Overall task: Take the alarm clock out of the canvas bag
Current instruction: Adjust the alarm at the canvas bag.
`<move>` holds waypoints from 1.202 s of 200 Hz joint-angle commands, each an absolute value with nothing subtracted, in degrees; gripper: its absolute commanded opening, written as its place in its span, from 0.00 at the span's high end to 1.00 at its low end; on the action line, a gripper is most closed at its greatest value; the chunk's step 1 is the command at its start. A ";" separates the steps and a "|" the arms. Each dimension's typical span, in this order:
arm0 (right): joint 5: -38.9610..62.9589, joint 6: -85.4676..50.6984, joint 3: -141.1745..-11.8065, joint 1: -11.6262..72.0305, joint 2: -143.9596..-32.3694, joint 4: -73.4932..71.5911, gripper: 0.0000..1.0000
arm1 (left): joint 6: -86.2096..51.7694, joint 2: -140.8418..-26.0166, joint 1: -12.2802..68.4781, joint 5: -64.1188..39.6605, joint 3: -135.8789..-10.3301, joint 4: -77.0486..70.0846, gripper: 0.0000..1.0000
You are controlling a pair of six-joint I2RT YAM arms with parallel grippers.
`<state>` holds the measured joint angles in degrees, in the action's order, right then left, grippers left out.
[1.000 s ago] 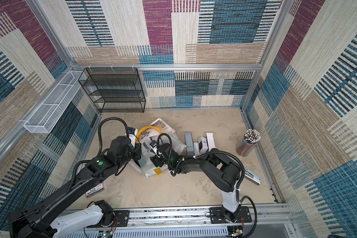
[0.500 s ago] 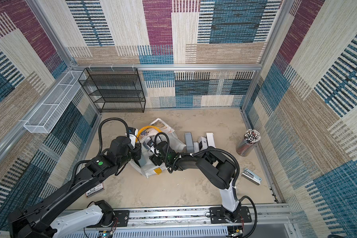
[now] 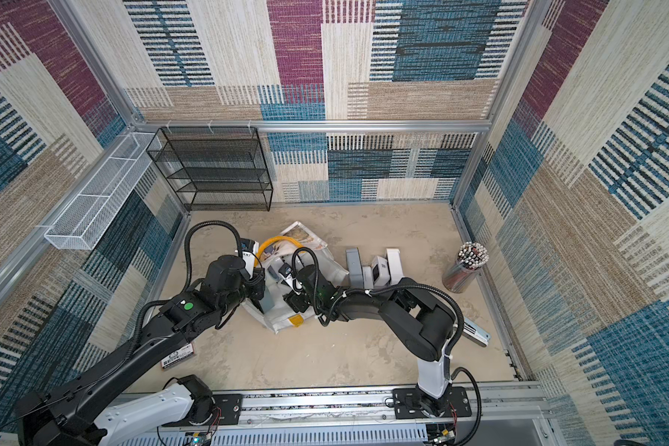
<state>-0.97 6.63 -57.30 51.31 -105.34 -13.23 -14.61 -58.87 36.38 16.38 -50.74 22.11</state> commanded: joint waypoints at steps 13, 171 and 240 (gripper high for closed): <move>-2.84 5.41 -56.34 51.33 -102.24 -15.12 0.21 | -14.39 -58.95 36.39 16.88 -51.15 21.50 1.00; 2.92 7.84 -61.87 50.26 -111.67 -8.92 0.24 | -14.64 -58.47 36.39 16.79 -50.81 21.43 1.00; 5.83 8.53 -62.75 50.50 -110.65 -6.07 0.35 | -14.59 -58.45 36.43 17.14 -50.71 21.44 1.00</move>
<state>2.00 8.45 -62.65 50.15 -111.28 -10.87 -14.66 -58.65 36.38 16.69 -50.74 22.13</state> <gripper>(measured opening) 0.684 0.101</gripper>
